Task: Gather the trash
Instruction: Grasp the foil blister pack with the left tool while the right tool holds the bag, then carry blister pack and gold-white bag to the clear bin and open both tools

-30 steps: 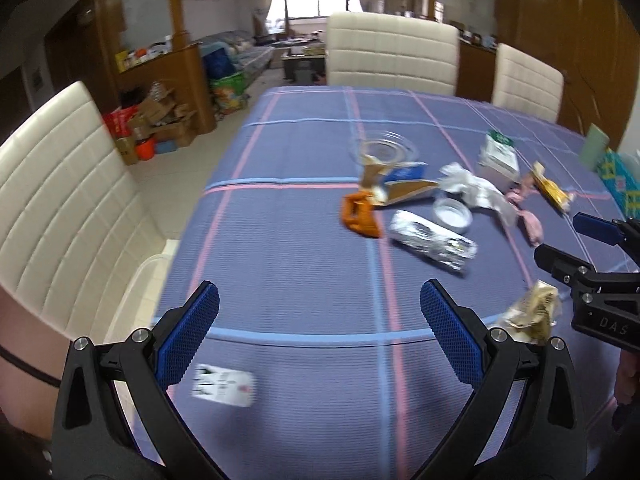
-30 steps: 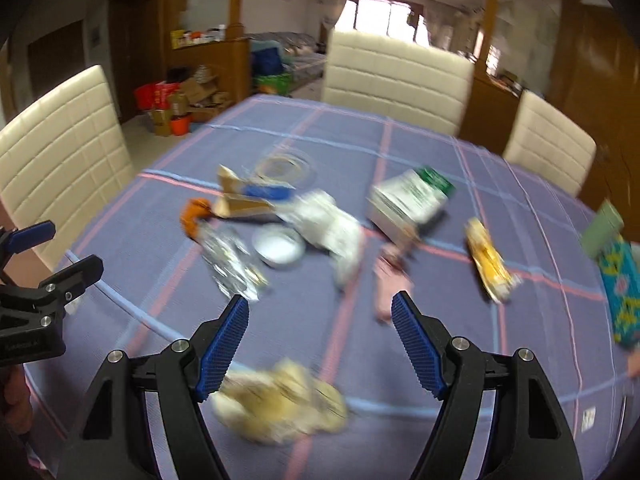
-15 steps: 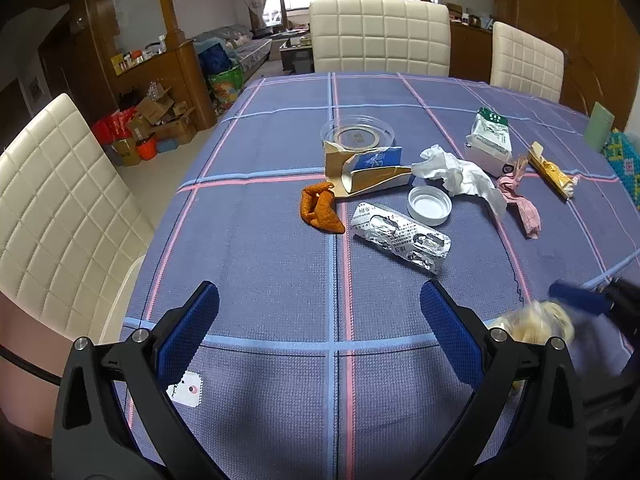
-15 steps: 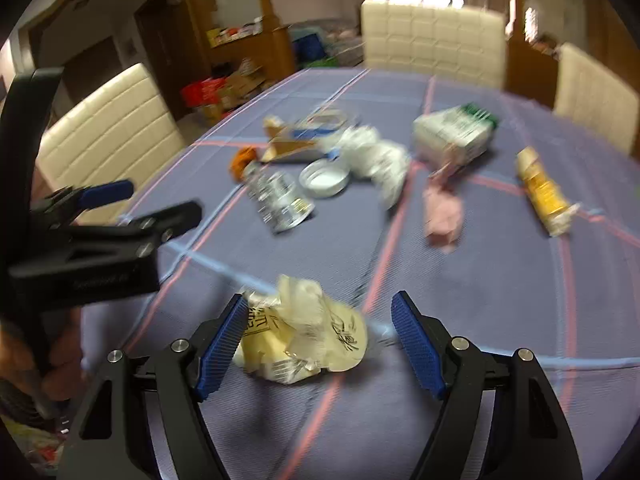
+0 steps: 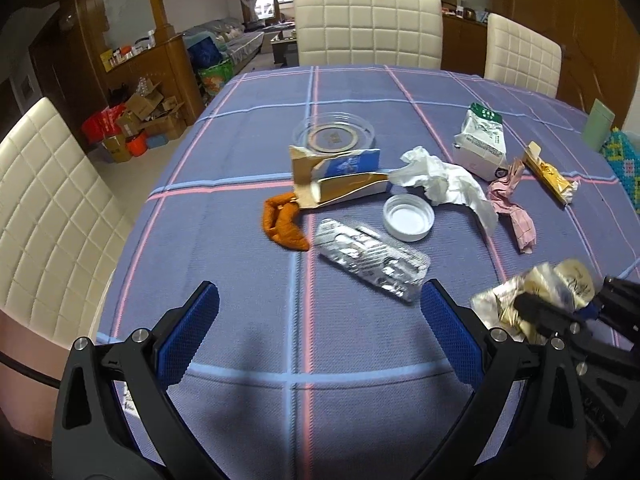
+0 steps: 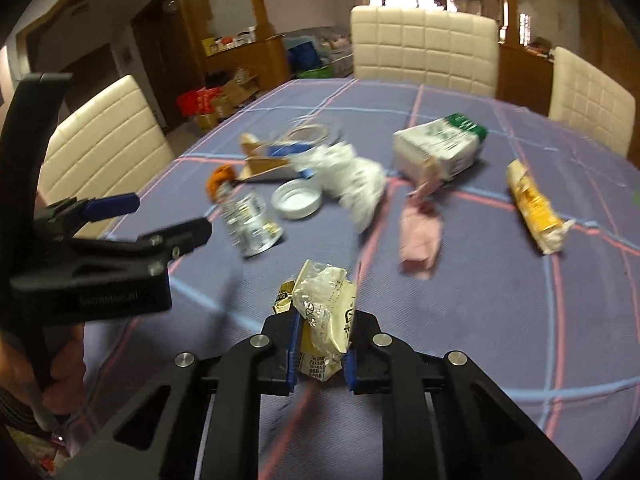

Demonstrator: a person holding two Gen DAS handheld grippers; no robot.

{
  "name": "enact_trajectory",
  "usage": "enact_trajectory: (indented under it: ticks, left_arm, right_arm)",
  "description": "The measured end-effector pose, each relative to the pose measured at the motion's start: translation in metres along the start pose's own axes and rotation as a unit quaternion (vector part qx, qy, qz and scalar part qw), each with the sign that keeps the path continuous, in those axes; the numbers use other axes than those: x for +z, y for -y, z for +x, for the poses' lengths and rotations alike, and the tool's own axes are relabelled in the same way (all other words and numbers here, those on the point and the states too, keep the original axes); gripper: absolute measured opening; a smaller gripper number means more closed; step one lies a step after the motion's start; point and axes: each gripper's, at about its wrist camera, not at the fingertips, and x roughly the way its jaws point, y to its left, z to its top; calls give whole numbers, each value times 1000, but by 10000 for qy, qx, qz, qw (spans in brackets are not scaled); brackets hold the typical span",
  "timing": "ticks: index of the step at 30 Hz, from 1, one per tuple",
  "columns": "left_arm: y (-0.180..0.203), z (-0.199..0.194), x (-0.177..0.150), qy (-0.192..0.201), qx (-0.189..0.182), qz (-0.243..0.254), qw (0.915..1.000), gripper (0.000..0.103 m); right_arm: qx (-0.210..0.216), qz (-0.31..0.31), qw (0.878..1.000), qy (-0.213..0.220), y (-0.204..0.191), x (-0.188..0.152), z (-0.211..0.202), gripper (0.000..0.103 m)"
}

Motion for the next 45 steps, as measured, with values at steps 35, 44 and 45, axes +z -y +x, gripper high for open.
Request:
enact_trajectory:
  ticks: [35, 44, 45]
  left_arm:
    - [-34, -25, -17, 125, -765, -223, 9967, 6]
    - [-58, -51, -26, 406, -680, -316, 9964, 6]
    - [-62, -54, -27, 428, -654, -333, 9964, 6]
  right_arm:
    - [195, -322, 9991, 171, -47, 19, -14, 17]
    - [250, -535, 9979, 252, -76, 22, -23, 17]
    - [268, -564, 9977, 255, -80, 23, -22, 17]
